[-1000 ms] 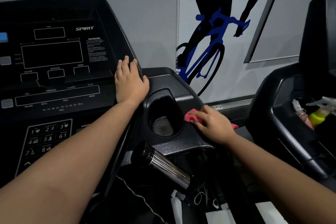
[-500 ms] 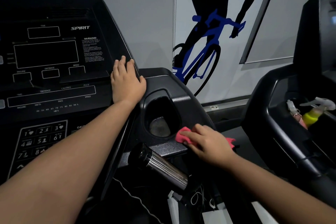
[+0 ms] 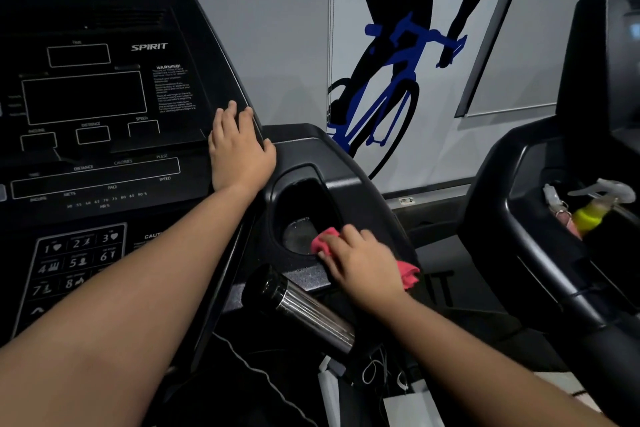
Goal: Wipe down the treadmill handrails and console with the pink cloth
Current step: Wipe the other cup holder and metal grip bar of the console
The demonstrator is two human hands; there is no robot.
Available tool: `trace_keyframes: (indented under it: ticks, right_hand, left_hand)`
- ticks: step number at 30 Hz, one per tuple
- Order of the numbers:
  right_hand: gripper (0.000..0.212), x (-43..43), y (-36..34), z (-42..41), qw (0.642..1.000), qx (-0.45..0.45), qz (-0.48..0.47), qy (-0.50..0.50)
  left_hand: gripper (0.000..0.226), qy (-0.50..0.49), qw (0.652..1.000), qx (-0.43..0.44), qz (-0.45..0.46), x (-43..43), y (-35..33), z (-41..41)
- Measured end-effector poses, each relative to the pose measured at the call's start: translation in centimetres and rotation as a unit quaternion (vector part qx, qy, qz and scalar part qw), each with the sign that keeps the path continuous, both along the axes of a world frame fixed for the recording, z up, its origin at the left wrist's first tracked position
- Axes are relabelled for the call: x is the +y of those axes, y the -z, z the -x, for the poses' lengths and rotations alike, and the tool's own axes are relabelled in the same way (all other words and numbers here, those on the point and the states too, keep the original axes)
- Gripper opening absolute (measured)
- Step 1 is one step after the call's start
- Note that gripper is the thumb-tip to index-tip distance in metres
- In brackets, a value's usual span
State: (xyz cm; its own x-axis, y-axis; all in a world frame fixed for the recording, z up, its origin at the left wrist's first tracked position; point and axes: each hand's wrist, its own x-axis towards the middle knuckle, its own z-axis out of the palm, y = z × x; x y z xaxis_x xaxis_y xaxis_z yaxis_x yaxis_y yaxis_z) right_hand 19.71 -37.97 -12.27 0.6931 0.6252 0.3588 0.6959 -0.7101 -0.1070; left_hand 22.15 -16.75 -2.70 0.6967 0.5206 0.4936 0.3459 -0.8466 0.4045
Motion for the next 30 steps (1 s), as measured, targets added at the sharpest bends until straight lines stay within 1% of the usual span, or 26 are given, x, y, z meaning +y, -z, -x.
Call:
trace_keyframes:
  ticks: [3,4,5,7,9,10,11,13,15,18,21,22,23,26,28,30]
  right_hand:
    - [0.038,-2.1,0.2,-0.3,0.996,-0.005,0.009,-0.088]
    - [0.039,-3.1,0.2,-1.1,0.994,-0.004,0.018,-0.106]
    - [0.04,-4.0,0.1,-2.2,0.994,-0.005,0.025,-0.105]
    - [0.039,-4.9,-0.4,-4.0,0.999,0.013,0.023,-0.045]
    - [0.033,-4.4,-0.7,-5.3,0.999,0.043,0.007,0.026]
    - [0.031,-3.6,-0.7,-5.4,0.998,0.04,-0.003,0.05]
    - [0.03,-2.8,-0.8,-5.2,0.997,0.032,-0.006,0.065]
    - [0.029,-0.8,-0.8,-4.3,0.998,0.02,0.001,0.059]
    - [0.029,0.8,-0.5,-2.3,1.0,-0.01,0.008,0.025]
    - [0.032,1.0,0.0,0.7,0.999,0.0,-0.009,-0.053]
    - [0.036,-1.4,0.1,-0.2,0.988,0.009,0.008,-0.154]
    - [0.037,-2.4,0.0,-1.4,0.986,0.013,0.02,-0.166]
    - [0.038,-3.3,-0.3,-2.8,0.987,0.02,0.026,-0.155]
    - [0.037,-4.0,-1.0,-5.4,0.997,0.041,0.021,-0.06]
    - [0.032,-2.8,-1.0,-5.5,0.999,0.025,0.006,-0.02]
    - [0.033,-1.1,-0.8,-4.5,1.0,-0.006,0.002,-0.011]
  left_hand:
    - [0.058,0.004,1.0,0.0,0.005,0.0,0.2,0.1]
    - [0.058,0.006,1.0,0.001,0.006,0.0,0.2,0.1]
    - [0.058,0.007,1.0,0.001,0.007,0.0,0.2,0.0]
    - [0.058,0.005,1.0,-0.002,0.007,0.0,0.1,-0.1]
    - [0.057,0.0,1.0,-0.004,0.006,-0.1,0.0,-0.1]
    - [0.057,-0.001,1.0,-0.003,0.005,-0.2,0.0,-0.1]
    - [0.057,-0.001,1.0,-0.003,0.005,-0.2,0.0,-0.1]
    - [0.057,-0.002,1.0,-0.002,0.004,-0.2,0.0,-0.1]
    - [0.057,-0.004,1.0,-0.001,0.003,-0.1,0.0,-0.1]
    - [0.057,-0.005,1.0,-0.001,0.002,-0.1,0.0,-0.1]
    - [0.056,-0.005,1.0,-0.002,0.001,-0.1,0.0,-0.1]
    - [0.057,-0.004,1.0,-0.002,0.001,-0.1,0.0,-0.1]
    - [0.057,-0.003,1.0,-0.002,0.001,-0.2,0.0,-0.1]
    - [0.058,-0.006,1.0,0.002,0.002,-0.3,0.0,-0.1]
    - [0.059,-0.011,1.0,0.009,-0.004,-0.3,0.0,-0.2]
    - [0.06,-0.012,1.0,0.015,-0.006,-0.4,0.1,-0.2]
